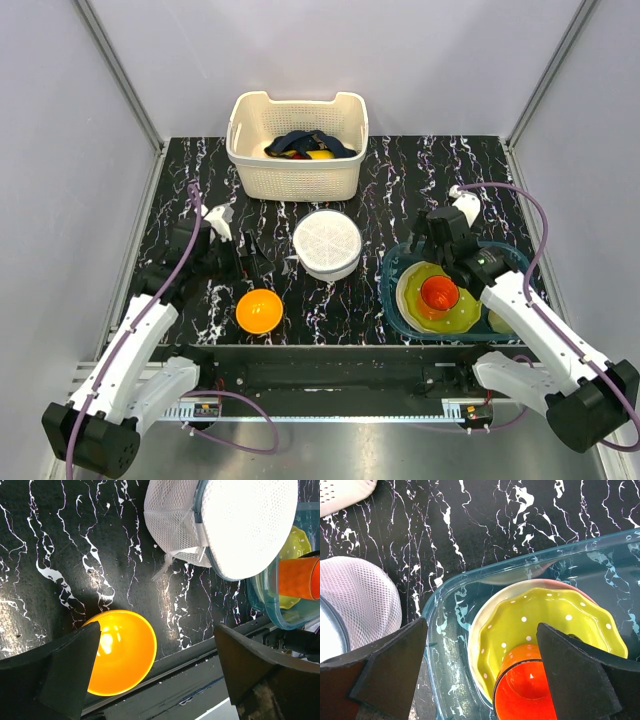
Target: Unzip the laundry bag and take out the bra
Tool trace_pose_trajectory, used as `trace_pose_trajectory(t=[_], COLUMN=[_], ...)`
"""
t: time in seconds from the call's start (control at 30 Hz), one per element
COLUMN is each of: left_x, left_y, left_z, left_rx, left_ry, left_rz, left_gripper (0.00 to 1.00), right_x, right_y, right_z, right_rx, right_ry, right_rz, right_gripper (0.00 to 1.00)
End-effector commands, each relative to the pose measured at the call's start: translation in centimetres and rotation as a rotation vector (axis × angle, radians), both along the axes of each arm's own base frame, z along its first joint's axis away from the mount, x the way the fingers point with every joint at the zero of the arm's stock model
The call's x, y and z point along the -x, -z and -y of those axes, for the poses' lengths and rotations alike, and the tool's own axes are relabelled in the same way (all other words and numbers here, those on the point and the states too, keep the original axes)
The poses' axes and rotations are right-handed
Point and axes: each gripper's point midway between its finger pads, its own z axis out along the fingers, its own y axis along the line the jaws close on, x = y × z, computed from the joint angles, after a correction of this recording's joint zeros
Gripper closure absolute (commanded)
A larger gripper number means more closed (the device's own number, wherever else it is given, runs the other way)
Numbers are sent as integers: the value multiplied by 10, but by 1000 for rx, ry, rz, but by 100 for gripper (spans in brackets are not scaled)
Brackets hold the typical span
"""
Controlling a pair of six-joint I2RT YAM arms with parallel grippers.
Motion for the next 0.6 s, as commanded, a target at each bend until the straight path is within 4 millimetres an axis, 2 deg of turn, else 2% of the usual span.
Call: trace_pose_trajectory(t=[0.0,0.17,0.33,0.37,0.43,0.47,0.57], left_x=[-7,-5,-5,-6,-7,-8,-10], left_y=[-5,-3,-3,-4,-5,-5,-7], left_z=[3,1,1,0,0,1,4], left_rx=[8,-2,5,5,14,22,46], left_ry=[11,10,-9,-17,-31,-34,-39], left_rz=[34,33,24,26,25,23,25], left_gripper=[1,1,1,1,1,1,1], right_x=[-6,-3,-5,-7,-9,-11,-12], right_y=[-12,-20,-32,-25,-30,-26,-29], right_z=[-6,-25,-68,-77,-98,-105,-123], right_rx=[-36,-118,-324,-367,-458,-489,-562], right_ry=[-6,-103,-207,-216,-272,-271,-316], right_rz=[37,62,78,51,43,18,15], right_gripper=[0,0,0,0,0,0,0])
